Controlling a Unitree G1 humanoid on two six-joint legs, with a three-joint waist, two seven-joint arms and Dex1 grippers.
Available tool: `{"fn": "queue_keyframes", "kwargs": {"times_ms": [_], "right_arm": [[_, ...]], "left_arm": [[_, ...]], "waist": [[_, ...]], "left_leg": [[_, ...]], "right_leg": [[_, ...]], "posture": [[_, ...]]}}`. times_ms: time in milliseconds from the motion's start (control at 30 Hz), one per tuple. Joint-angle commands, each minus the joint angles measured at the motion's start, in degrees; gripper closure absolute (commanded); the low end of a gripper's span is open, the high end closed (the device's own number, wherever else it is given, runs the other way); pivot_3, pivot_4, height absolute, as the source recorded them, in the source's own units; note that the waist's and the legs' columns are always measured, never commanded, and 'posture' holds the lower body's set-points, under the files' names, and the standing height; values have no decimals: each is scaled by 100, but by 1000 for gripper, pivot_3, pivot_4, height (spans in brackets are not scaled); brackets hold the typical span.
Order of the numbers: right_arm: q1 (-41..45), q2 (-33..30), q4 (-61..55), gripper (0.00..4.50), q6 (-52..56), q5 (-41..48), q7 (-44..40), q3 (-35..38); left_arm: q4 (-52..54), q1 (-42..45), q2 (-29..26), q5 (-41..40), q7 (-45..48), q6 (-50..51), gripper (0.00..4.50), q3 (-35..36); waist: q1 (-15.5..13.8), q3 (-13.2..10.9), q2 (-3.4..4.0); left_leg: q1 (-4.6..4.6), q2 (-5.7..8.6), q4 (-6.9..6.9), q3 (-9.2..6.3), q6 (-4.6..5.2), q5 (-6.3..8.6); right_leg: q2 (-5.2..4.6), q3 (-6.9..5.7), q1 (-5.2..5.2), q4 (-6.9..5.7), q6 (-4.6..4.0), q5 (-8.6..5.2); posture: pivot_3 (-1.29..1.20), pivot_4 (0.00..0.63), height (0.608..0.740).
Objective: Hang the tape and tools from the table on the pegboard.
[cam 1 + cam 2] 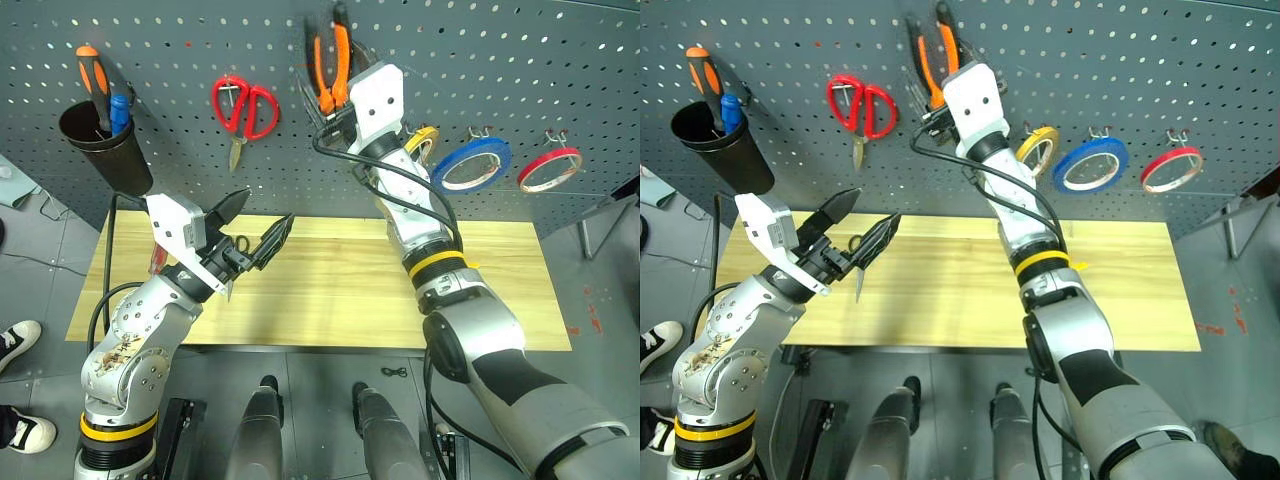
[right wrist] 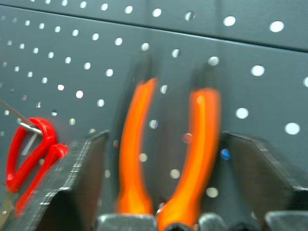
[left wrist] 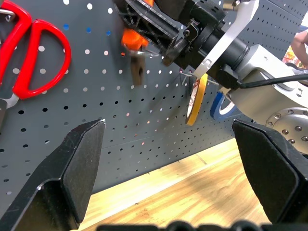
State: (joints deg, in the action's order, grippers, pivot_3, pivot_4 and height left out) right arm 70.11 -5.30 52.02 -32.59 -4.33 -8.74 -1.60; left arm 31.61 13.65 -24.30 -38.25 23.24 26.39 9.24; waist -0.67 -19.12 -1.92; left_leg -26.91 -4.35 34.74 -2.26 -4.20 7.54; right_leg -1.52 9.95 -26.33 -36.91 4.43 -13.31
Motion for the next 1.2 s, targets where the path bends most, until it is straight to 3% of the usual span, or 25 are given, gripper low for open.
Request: {"fn": "queue_keyframes", "kwargs": {"times_ms": [33, 300, 667, 967, 1200], "right_arm": [[-1, -90, -318, 23, -111, 83, -35, 85], [-461, -264, -1552, 23, 662, 615, -877, 76], [-1819, -1373, -5082, 23, 4100, 1993, -2181, 219], [-2897, -2480, -7000, 23, 6773, 3678, -3424, 90], [-3665, -3003, -7464, 23, 6960, 3959, -4359, -273]], "left_arm": [[115, 28, 10, 51, 35, -146, 0, 26], [28, 28, -37, 121, 32, -110, 0, 59], [-37, -142, -237, 331, -153, 173, 0, 147], [-561, -22, -414, 1078, -1061, 1381, 0, 1], [-1566, 283, -222, 1411, -1657, 2339, 0, 110]], "waist": [[1, 0, 0], [-5, 0, 0], [1, 0, 0], [-1, -2, -3], [30, -8, -13]], "left_leg": [[0, 0, 0, 0, -1, -1], [-1, 0, -6, -2, -2, -1], [0, -1, -3, -5, -2, -1], [-2, 0, 0, -5, -1, -1], [-1, 1, 9, -10, -1, -1]], "right_leg": [[0, 0, 0, 0, 0, 0], [0, -2, 0, 4, 0, -1], [1, -5, 0, 0, 1, -1], [0, -5, 3, 4, 7, -6], [2, -5, 5, 4, 43, -27]], "posture": [[185, 345, 740], [180, 343, 740], [154, 342, 740], [130, 357, 740], [104, 372, 740]]}}
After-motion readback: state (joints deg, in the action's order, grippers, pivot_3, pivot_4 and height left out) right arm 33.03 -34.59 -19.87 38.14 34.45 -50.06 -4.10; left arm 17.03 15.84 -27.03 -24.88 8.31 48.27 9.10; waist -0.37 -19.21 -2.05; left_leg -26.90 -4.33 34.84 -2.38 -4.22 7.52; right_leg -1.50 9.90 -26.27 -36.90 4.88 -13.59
